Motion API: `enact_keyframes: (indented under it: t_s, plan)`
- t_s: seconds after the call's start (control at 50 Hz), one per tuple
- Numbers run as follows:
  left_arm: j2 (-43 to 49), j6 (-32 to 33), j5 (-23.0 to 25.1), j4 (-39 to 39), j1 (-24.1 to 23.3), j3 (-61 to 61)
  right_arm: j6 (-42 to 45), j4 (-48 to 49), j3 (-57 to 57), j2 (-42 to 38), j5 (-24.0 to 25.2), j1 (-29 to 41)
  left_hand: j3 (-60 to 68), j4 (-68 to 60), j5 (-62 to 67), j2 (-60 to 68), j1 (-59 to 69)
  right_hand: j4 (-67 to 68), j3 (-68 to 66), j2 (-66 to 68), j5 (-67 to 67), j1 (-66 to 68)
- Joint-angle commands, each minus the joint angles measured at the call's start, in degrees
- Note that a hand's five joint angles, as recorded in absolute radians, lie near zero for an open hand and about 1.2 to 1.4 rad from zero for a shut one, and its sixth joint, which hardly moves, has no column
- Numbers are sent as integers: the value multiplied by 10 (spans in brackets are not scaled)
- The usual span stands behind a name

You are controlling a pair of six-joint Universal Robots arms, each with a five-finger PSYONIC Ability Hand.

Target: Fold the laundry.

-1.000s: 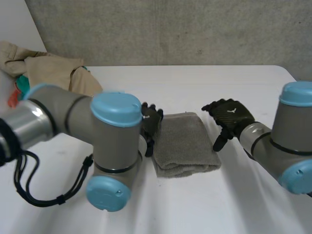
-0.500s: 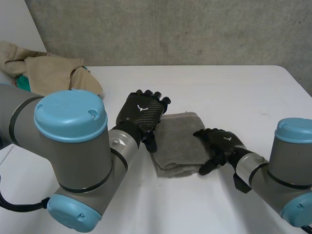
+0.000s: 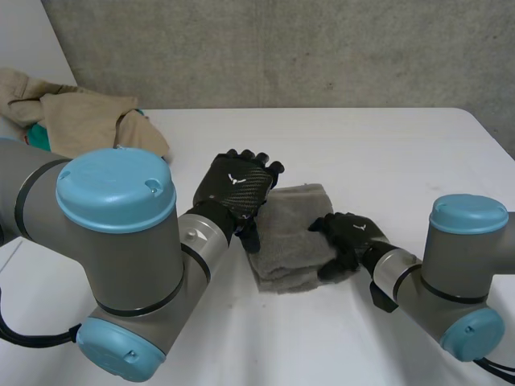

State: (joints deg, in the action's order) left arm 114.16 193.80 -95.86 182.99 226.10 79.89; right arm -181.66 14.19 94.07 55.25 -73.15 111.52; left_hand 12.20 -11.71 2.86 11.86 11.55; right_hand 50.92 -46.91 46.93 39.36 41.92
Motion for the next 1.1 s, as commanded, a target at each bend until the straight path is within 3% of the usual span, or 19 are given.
enact_keyframes:
  t_s: [0.02,0.22,0.42,0.64,0.92,0.94,0.96,1.04,1.1]
  plan:
    - [0,0,0,0,0,-1,-26,7,-33,-13,-8,-4,-5,0,-11,-1,2,291,-331,331,306,381]
    - [-2,1,0,0,0,-4,-63,15,-202,-88,-74,-24,-5,0,-11,-1,2,291,-331,331,306,381]
    - [-2,3,1,1,2,-16,-61,-57,-497,-262,-166,-135,-5,0,-11,-1,2,291,-331,331,306,381]
    - [14,4,2,0,4,-57,-8,-123,-791,-407,-207,-240,-5,0,-11,-1,2,291,-331,331,306,381]
    - [44,3,2,-2,1,-77,94,-124,-817,-412,-194,-264,-5,0,-11,-1,2,291,-331,331,306,381]
    - [43,3,2,-3,0,-77,105,-126,-816,-412,-194,-265,-5,0,-11,-1,2,-108,68,-68,-93,-18]
    - [43,3,2,-3,0,-76,112,-128,-815,-412,-196,-265,-6,1,-13,-3,0,-409,369,-369,-394,-319]
    - [37,3,13,-3,-5,-74,157,-136,-805,-413,-217,-265,-6,1,-13,-3,0,-409,369,-369,-394,-319]
    - [35,2,24,-4,-6,-69,180,-135,-799,-411,-279,-277,-6,1,-13,-3,0,-409,369,-369,-394,-319]
